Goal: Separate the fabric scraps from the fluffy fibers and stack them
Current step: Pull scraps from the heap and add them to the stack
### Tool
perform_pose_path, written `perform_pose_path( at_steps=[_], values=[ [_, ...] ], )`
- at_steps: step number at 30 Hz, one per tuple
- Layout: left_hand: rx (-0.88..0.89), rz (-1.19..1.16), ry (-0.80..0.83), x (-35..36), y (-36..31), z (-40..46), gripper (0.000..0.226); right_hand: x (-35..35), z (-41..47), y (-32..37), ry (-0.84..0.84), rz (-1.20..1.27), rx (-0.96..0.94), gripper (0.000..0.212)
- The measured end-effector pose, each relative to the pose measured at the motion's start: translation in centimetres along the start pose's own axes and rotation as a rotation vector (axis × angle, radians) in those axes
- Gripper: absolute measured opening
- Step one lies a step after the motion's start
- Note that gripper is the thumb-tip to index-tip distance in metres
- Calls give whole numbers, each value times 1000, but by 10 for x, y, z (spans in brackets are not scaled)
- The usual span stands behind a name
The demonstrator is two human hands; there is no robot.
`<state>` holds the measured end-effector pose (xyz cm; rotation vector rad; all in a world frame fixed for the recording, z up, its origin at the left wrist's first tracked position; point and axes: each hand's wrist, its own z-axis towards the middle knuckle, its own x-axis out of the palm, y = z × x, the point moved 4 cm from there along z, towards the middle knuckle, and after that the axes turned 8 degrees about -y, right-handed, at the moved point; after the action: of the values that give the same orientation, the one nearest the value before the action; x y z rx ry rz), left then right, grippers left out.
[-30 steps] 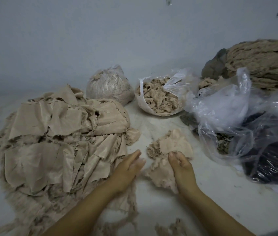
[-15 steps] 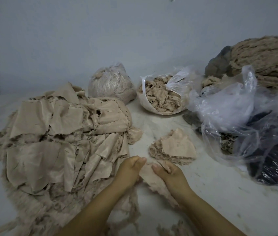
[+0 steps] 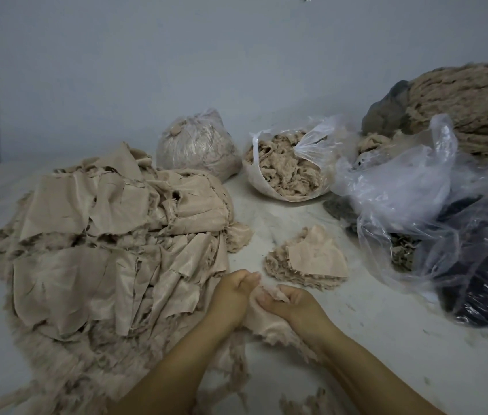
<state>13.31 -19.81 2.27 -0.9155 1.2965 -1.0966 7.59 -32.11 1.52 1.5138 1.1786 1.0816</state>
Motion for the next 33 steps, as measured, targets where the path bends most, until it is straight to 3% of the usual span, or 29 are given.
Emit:
perform_pose_path(
  at_steps=[3, 4, 5, 7, 9, 11, 15, 18, 20, 23, 25, 28, 31, 33],
  values=[
    [-224, -231, -333, -17, 6, 6, 39, -2, -4, 3, -71, 12, -71, 16],
    [-295, -291, -347, -22, 7, 4, 41, -4, -3, 4, -145, -5, -126, 14],
    [-370, -327, -266, -21, 6, 1, 43, -6, -3, 6, -227, -31, -175, 14],
    [-476, -309, 57, -4, 5, -13, 50, -6, -2, 7, -328, -62, -224, 15],
    [-406, -280, 184, 10, 2, -23, 39, -4, -1, 7, -354, -95, -234, 15],
    [-271, -224, 88, 7, -1, -19, 22, -5, 0, 5, -362, -92, -221, 19],
    [-179, -193, 128, 6, -4, -18, 25, -4, 6, 2, -339, -31, -173, 23],
    [-130, -109, -170, -7, -1, -12, 23, -7, 9, 1, -426, 4, -202, 23],
    [-221, -247, -253, -15, 4, -9, 23, -9, 8, 1, -464, 31, -227, 24],
    [-409, -381, -14, -7, 8, -15, 46, -10, 9, 1, -487, -21, -244, 30],
    [-381, -313, 203, 9, 6, -25, 54, -4, 7, 2, -460, -6, -266, 32],
    [-333, -414, 237, 19, 1, -29, 51, 0, 6, 4, -423, 96, -283, 28],
    [-487, -619, 313, 22, 4, -31, 47, -2, 5, 5, -355, 211, -270, 23],
    [-527, -583, 289, 25, 6, -34, 36, -6, 5, 6, -332, 245, -270, 21]
  ],
)
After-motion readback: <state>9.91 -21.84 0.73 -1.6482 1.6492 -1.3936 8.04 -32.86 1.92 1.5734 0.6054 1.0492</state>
